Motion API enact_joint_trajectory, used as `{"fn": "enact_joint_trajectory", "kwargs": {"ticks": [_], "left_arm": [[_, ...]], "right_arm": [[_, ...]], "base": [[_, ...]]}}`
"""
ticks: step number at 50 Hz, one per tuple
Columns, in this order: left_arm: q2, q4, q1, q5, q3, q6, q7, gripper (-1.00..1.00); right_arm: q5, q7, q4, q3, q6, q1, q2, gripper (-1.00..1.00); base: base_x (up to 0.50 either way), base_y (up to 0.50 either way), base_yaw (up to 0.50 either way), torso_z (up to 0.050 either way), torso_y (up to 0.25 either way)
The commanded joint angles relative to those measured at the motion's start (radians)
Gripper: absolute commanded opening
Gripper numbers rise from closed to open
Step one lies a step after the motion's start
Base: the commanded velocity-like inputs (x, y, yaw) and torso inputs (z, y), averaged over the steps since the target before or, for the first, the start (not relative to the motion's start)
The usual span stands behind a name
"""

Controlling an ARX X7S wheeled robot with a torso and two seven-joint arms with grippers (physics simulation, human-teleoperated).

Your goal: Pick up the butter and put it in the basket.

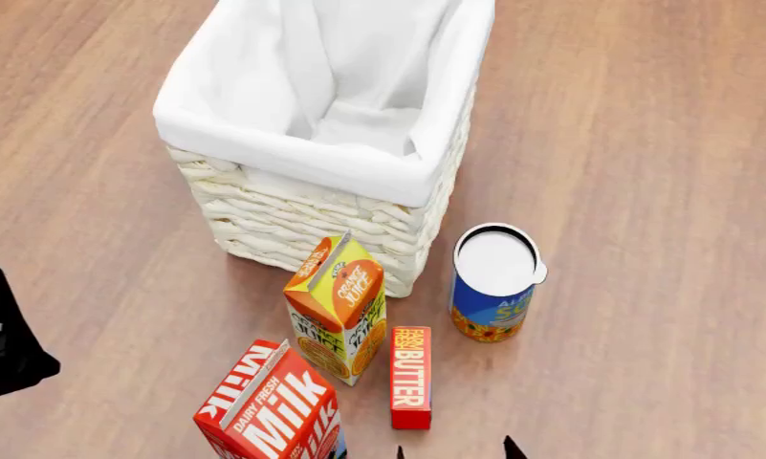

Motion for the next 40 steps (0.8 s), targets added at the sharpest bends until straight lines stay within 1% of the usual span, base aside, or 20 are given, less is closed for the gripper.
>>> {"fn": "enact_joint_trajectory", "kwargs": {"ticks": [1,10,21,31,40], "left_arm": [[-0.005,0.007,0.004,-0.003,0.001,0.001,-0.007,1.0],[-0.01,0.018,0.006,-0.012,-0.003,-0.004,-0.015,1.0],[-0.013,0.032,0.011,-0.018,-0.001,-0.007,-0.023,1.0],[-0.016,0.039,0.014,-0.025,-0.001,-0.006,-0.026,1.0],[-0.018,0.047,0.021,-0.03,0.003,-0.003,-0.027,1.0]], "right_arm": [[0.011,-0.028,0.044,-0.027,-0.015,0.033,-0.014,1.0],[0.0,-0.042,0.106,-0.054,-0.012,0.083,-0.033,1.0],[-0.005,-0.029,0.115,-0.059,-0.004,0.104,-0.032,1.0],[-0.01,-0.02,0.167,-0.058,-0.014,0.132,-0.043,1.0],[-0.016,0.001,0.171,-0.061,0.011,0.149,-0.039,1.0]], "base": [[0.0,0.0,0.0,0.0,0.0],[0.0,0.0,0.0,0.0,0.0],[0.0,0.0,0.0,0.0,0.0],[0.0,0.0,0.0,0.0,0.0],[0.0,0.0,0.0,0.0,0.0]]}}
